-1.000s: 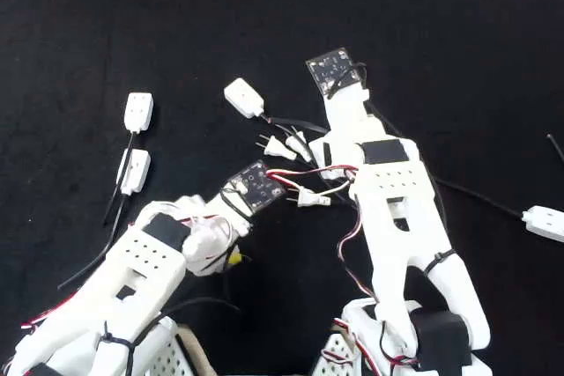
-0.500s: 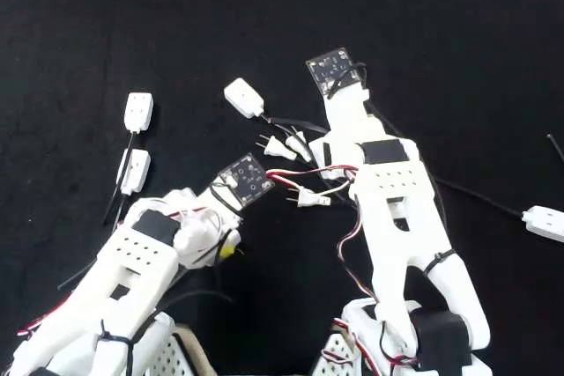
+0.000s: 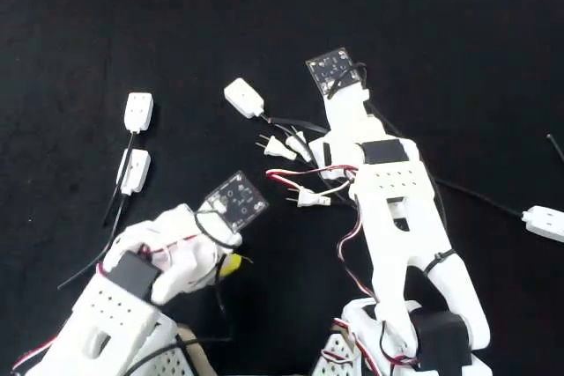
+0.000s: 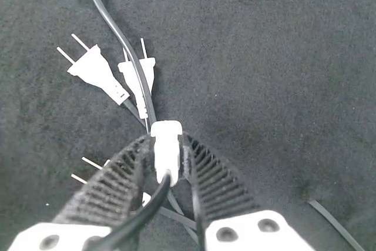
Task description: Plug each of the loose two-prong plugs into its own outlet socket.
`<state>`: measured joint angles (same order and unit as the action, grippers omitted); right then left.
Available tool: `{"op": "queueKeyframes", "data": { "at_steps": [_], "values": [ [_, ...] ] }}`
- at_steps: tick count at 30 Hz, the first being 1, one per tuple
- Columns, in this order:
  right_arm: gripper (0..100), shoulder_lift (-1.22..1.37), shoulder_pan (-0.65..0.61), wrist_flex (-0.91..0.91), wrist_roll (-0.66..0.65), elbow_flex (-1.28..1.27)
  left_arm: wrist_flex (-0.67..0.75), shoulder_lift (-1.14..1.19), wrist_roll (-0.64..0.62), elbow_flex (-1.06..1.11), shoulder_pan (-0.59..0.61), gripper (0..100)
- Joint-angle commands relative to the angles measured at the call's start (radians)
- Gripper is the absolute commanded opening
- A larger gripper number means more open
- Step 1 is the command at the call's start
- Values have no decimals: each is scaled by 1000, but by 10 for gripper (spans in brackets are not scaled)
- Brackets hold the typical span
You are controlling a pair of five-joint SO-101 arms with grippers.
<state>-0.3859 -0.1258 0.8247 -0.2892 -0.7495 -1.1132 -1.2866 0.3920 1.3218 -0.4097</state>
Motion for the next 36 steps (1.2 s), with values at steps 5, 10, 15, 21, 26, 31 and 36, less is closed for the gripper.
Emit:
{"op": "queueKeyframes", "data": {
  "at_steps": [5,10,15,21,26,31,36],
  "values": [
    [12,2,11,-23,-5,8,38,150,-69,-30,-5,288],
    [12,2,11,-23,-5,8,91,511,-97,-148,-13,285],
    [12,2,11,-23,-5,8,155,760,-97,-232,-8,252],
    [12,2,11,-23,-5,8,158,700,-95,-240,-10,252],
    [12,2,11,-23,-5,8,193,686,-72,-205,2,254],
    [12,2,11,-23,-5,8,190,838,-75,-277,19,249],
    [12,2,11,-20,-5,8,150,1036,-54,-404,76,204]
  ]
}}
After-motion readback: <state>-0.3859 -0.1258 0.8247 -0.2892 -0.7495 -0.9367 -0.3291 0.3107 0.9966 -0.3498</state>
